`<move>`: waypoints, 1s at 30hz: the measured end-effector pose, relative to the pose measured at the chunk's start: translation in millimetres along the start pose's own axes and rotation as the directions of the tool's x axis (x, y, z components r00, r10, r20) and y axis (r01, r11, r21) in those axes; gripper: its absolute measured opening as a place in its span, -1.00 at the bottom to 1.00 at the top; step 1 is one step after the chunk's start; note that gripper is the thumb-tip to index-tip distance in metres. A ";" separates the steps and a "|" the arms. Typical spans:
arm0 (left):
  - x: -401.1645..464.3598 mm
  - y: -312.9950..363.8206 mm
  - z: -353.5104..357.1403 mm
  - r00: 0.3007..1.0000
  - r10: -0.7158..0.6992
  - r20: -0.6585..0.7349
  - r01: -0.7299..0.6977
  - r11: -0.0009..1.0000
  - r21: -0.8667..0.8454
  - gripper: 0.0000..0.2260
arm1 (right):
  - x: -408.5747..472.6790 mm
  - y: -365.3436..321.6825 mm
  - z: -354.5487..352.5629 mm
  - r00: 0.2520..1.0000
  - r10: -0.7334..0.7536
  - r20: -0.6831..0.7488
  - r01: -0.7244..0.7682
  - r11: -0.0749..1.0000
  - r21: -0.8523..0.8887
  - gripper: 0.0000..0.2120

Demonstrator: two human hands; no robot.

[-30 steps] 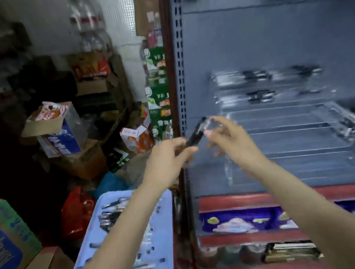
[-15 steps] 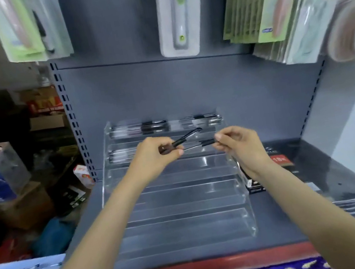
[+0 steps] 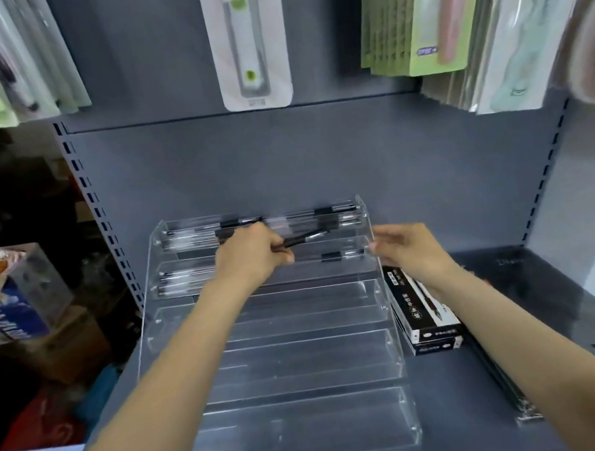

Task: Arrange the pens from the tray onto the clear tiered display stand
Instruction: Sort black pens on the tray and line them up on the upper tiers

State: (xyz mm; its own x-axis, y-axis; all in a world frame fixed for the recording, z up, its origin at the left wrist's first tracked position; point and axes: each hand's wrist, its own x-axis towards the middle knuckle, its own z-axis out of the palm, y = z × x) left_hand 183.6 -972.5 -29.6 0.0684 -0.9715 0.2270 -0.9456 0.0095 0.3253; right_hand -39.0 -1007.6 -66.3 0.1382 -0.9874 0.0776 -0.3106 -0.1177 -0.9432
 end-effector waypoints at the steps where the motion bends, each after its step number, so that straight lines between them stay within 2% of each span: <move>1: 2.1 2.5 0.1 1.000 0.007 0.002 -0.008 0.999 0.038 -0.86 | 0.6 -0.4 -0.4 1.000 0.000 0.000 0.000 1.000 0.005 -0.66; 6: 8.4 8.4 0.2 0.998 0.066 0.004 -0.066 0.987 0.144 -0.87 | 0.9 -1.1 -2.4 1.000 -0.009 0.024 0.008 1.000 0.020 -0.64; 13: 1.8 -1.4 1.7 0.994 0.102 -0.048 -0.099 0.993 0.068 -0.74 | 1.8 -1.0 -1.5 1.000 -0.003 0.027 0.002 0.999 0.032 -0.62; 16: -1.3 -3.3 2.1 0.988 0.131 0.082 -0.116 0.978 -0.174 -0.74 | -1.4 -2.9 0.0 1.000 -0.010 0.015 0.009 0.999 0.048 -0.65; 17: -2.5 -2.6 2.3 0.979 0.155 0.135 -0.125 0.971 -0.206 -0.72 | -2.5 -3.3 0.3 1.000 -0.010 0.013 0.010 0.999 0.050 -0.65; 19: -3.1 -1.4 2.9 0.964 0.159 0.215 -0.124 0.978 -0.166 -0.66 | -3.9 -3.6 0.2 1.000 -0.005 0.012 0.005 0.999 0.045 -0.64; 22: -2.1 3.2 4.5 0.949 0.171 0.265 -0.140 0.981 -0.134 -0.59 | -4.2 -3.3 -0.1 1.000 0.005 0.014 -0.006 0.999 0.041 -0.62; 27: 4.2 17.7 7.4 0.967 0.211 0.144 -0.193 0.973 -0.130 -0.62 | -3.8 -1.3 -1.2 1.000 0.010 0.018 -0.011 0.999 0.042 -0.61; 30: 6.9 19.6 11.2 0.977 0.209 0.051 -0.194 0.958 -0.212 -0.74 | -3.9 -0.9 -1.4 1.000 0.005 0.017 -0.005 0.999 0.042 -0.62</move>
State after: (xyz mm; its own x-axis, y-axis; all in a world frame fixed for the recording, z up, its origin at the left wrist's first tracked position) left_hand 162.0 -981.6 -31.9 -0.1468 -0.9588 0.2431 -0.8513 0.2476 0.4625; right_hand -40.6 -1003.8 -65.3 0.1527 -0.9860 0.0677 -0.2717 -0.1077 -0.9563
